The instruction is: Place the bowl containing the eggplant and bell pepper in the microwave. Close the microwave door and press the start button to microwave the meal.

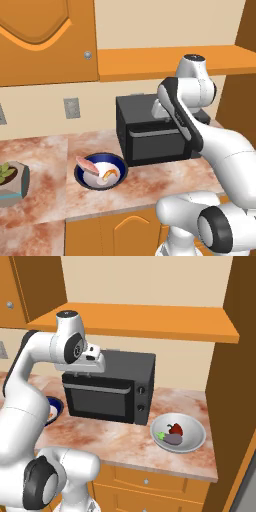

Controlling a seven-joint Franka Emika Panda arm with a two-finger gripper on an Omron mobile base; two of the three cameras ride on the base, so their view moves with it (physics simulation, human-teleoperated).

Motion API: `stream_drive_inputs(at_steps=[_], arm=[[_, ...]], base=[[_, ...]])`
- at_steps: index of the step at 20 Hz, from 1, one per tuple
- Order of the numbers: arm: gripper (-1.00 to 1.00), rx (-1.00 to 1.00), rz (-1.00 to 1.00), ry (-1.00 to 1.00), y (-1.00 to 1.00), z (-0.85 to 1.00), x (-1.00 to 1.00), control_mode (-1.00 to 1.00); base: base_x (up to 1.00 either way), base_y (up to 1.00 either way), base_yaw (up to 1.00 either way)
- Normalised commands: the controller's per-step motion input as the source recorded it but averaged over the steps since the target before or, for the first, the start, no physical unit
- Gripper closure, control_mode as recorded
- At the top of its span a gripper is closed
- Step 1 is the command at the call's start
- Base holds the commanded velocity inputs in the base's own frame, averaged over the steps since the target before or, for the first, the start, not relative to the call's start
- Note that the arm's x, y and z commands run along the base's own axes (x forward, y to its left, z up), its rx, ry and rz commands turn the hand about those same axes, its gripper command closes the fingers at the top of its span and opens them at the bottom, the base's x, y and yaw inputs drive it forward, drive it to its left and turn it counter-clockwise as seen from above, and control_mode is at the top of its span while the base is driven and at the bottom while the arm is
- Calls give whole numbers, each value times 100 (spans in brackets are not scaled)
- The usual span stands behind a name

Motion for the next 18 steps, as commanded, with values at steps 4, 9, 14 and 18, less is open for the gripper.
stream_drive_inputs(at_steps=[4, 9, 14, 18], arm=[[-100, 0, -3, -4, -5, -2, -30, -100], [-100, 0, -11, -5, -19, -15, -65, -100], [-100, 3, -22, -15, -45, -38, -74, -100], [-100, 3, -29, -16, -52, -32, -61, -100]], base=[[0, 0, 0], [0, 0, 0], [0, 0, 0], [0, 0, 0]])
